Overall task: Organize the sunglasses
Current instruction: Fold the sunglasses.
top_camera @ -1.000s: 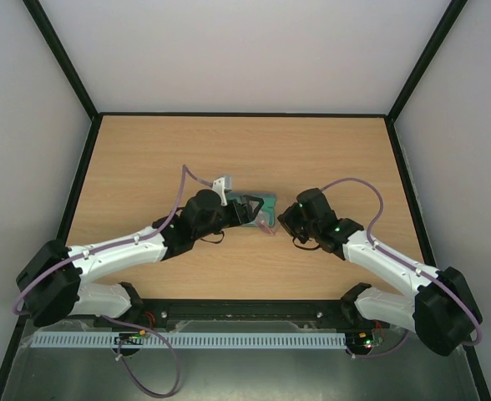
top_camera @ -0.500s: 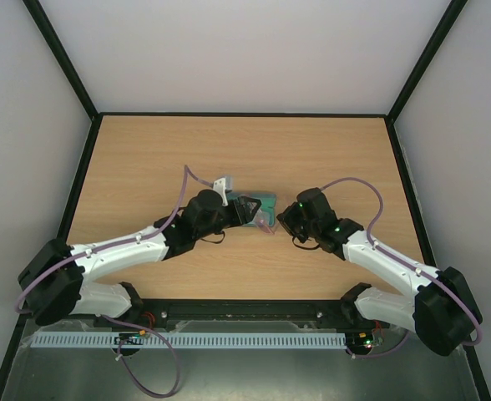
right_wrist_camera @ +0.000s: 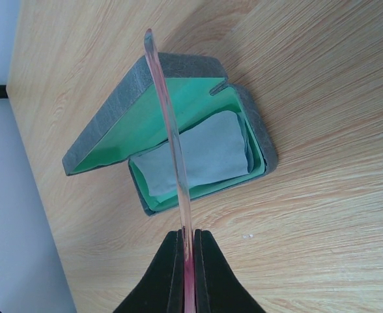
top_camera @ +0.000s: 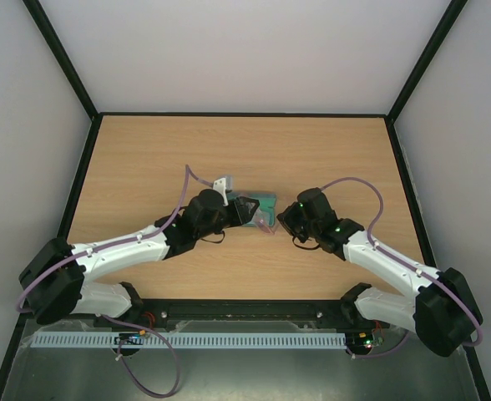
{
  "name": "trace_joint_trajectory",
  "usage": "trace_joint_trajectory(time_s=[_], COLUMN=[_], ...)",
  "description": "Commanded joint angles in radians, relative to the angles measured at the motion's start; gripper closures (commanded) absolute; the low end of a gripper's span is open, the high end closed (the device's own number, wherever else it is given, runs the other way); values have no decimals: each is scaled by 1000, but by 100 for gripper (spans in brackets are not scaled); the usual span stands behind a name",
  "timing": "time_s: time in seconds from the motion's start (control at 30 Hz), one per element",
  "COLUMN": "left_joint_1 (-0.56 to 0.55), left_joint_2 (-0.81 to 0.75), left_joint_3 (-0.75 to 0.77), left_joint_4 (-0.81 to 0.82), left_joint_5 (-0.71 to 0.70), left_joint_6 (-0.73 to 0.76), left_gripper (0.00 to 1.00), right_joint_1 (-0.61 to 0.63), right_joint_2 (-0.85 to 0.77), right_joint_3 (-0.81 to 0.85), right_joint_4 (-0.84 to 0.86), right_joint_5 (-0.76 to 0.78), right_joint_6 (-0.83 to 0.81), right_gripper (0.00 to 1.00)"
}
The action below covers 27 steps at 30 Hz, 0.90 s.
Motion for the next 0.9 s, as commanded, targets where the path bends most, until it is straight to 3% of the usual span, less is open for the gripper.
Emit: trace_joint_trajectory(time_s=[0.0, 0.13, 0.33, 0.47, 0.57, 0.63, 0.73, 0.87], left_joint_1=[-5, -5, 2, 29, 72, 116, 204, 291], left_joint_2=[8, 7, -20, -55, -87, -113, -153, -190], left_joint_3=[32, 35, 51, 73, 78, 76, 74, 83], left_joint_4=[8, 2, -54, -115, -153, -190, -228, -281], left_joint_5=[-7, -9, -25, 7, 81, 145, 308, 480], left_joint_6=[-3, -1, 27, 70, 110, 140, 183, 257], left_gripper=[55, 55, 56, 57, 58, 58, 58, 58], right_joint_1=[5, 6, 5, 5, 4, 3, 3, 3], right_joint_2=[-17, -17, -56, -121, -162, -183, -218, -270], right_joint_3=[-6, -3, 51, 118, 166, 186, 170, 99], right_joint_4=[-6, -7, -91, -195, -274, -319, -349, -333], right_joint_5=[7, 6, 71, 157, 205, 219, 204, 152], right_joint_6=[-9, -15, -87, -174, -244, -285, -325, -347], right_gripper=[99, 95, 53, 32, 22, 21, 29, 62])
